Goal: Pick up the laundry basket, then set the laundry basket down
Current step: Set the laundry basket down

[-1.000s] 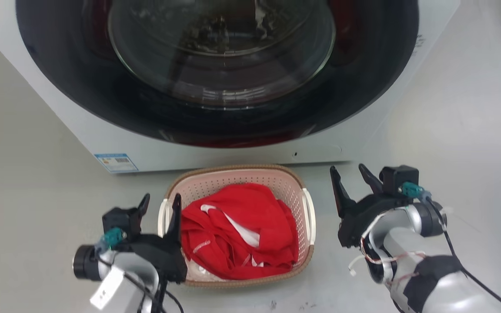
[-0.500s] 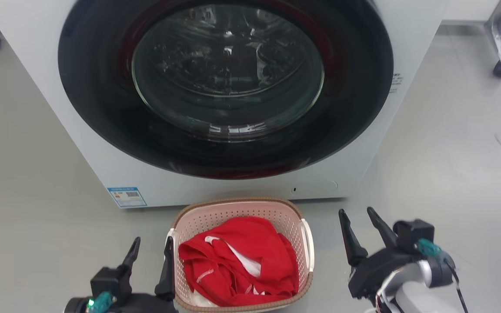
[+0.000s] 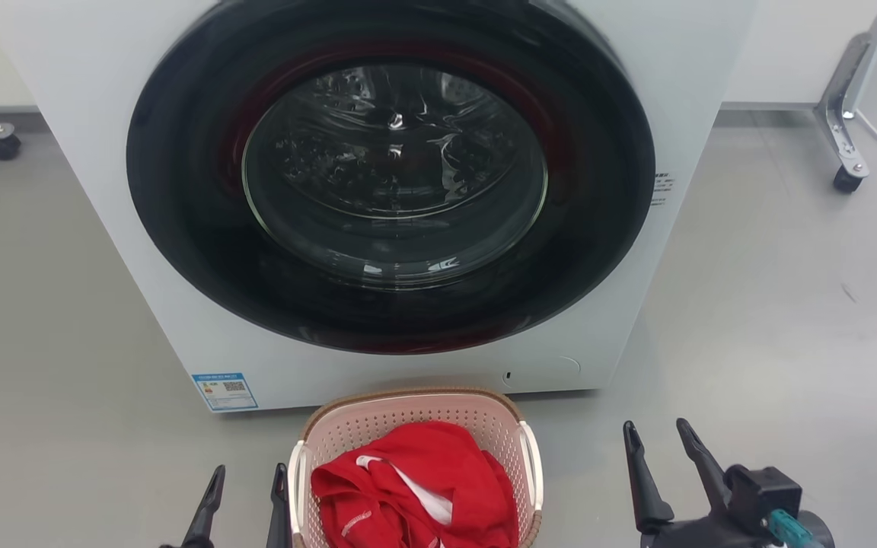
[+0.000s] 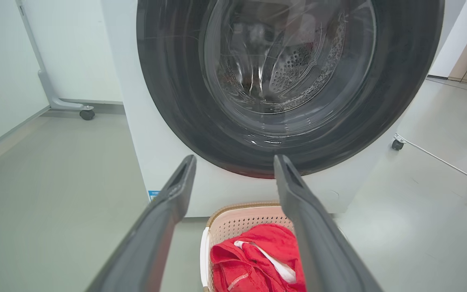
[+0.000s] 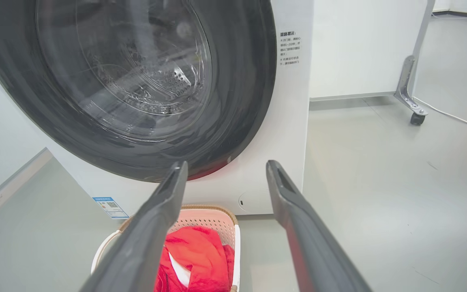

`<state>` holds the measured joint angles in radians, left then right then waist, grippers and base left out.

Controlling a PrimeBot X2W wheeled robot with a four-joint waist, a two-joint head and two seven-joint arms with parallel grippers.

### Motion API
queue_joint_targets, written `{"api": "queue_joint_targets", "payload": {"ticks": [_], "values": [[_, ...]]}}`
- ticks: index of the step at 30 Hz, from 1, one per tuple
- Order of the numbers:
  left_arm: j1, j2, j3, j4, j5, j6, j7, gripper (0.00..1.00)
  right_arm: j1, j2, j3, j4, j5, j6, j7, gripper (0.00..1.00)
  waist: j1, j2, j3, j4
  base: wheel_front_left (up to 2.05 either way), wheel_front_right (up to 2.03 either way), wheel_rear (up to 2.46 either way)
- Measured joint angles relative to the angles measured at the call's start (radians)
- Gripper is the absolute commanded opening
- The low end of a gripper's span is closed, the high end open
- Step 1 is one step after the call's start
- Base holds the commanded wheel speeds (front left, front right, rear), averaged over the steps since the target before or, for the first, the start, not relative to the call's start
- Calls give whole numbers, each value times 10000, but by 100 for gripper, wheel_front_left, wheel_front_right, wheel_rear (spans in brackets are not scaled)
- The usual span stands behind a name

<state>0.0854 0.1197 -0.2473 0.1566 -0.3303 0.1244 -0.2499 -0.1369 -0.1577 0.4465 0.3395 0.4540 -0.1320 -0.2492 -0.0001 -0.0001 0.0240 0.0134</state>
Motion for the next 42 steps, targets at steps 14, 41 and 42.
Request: {"api": "queue_joint_targets", "payload": {"ticks": [14, 41, 42], "values": [[823, -249, 487, -1198, 790, 0, 0, 100, 1694, 614, -1680, -2167, -1691, 0, -2, 100, 2, 2, -155, -144, 0, 0, 0], [846, -349, 644, -1615, 1074, 0, -31, 100, 2149, 972, -2184, -3421, -2763, 0, -2, 100, 1, 2, -35, -161, 0, 0, 0], [846, -351, 673, -1616, 1099, 0, -31, 100, 2149, 978, -2192, -3430, -2777, 0, -2, 100, 1, 1, -27, -161, 0, 0, 0]]}}
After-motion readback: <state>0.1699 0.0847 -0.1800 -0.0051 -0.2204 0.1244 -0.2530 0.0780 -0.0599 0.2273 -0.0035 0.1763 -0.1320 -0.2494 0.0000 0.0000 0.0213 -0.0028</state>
